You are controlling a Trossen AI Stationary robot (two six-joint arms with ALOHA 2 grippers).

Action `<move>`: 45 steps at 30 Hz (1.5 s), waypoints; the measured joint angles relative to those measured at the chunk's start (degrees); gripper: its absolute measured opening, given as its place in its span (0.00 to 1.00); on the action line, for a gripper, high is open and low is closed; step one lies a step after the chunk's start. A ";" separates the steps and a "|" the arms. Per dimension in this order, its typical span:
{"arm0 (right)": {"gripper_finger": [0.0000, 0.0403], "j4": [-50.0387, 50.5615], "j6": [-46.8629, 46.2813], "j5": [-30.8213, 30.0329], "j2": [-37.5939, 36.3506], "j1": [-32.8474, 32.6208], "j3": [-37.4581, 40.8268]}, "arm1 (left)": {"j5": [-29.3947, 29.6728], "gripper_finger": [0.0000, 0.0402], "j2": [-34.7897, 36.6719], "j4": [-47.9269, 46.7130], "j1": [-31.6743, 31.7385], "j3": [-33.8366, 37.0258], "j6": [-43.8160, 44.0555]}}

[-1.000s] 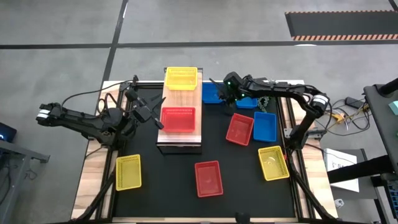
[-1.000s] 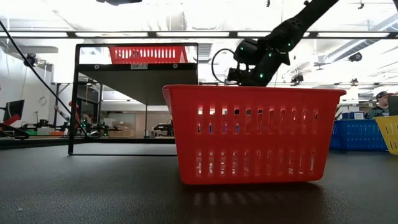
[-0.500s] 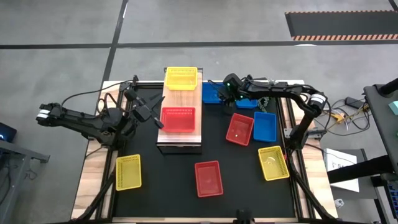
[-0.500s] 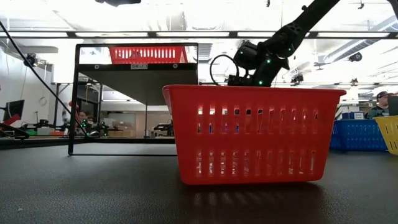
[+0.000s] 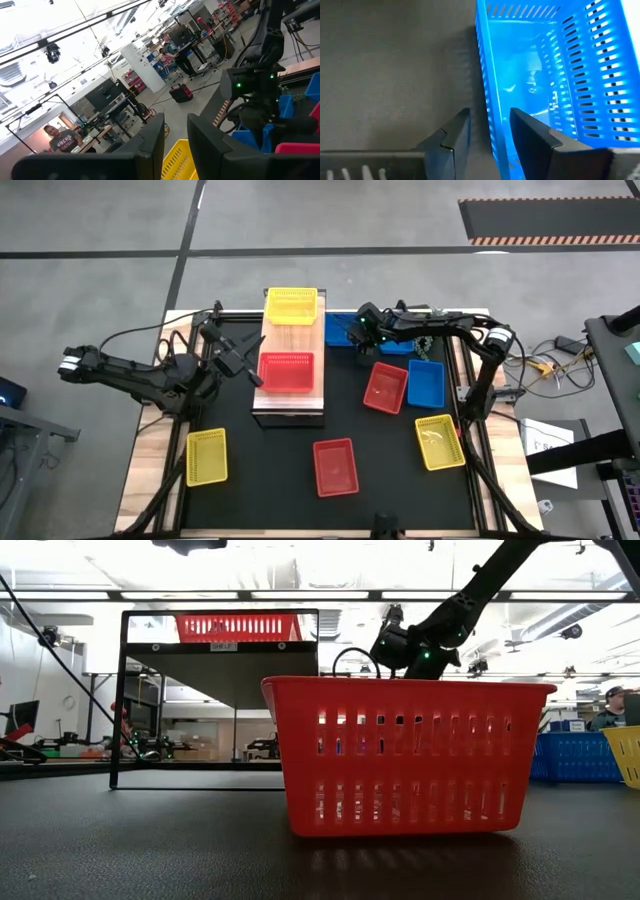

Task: Stack baskets on shelf by color
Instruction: Put the top left blue bin on the shelf

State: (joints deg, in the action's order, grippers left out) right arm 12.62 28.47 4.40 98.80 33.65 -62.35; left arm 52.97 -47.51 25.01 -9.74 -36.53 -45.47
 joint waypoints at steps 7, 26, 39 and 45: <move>0.20 -0.11 0.17 -0.02 -0.44 0.00 -0.24 | 0.09 0.17 0.79 0.00 0.00 0.30 -0.23; 0.02 1.29 0.23 -0.07 -4.87 -0.40 -0.24 | 0.26 0.17 0.70 0.00 0.02 0.30 -0.39; 0.02 10.77 -5.29 -9.00 -18.24 -7.03 -0.24 | 0.26 0.17 0.66 0.02 0.02 0.30 -0.42; 0.02 14.82 -9.91 -9.86 -23.90 -11.79 -0.24 | 0.26 0.17 0.51 0.20 0.02 0.28 -0.44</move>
State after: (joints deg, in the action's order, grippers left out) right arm 27.44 18.56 -5.46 74.91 21.86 -62.59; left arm 53.23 -47.00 25.22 -9.72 -36.25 -45.91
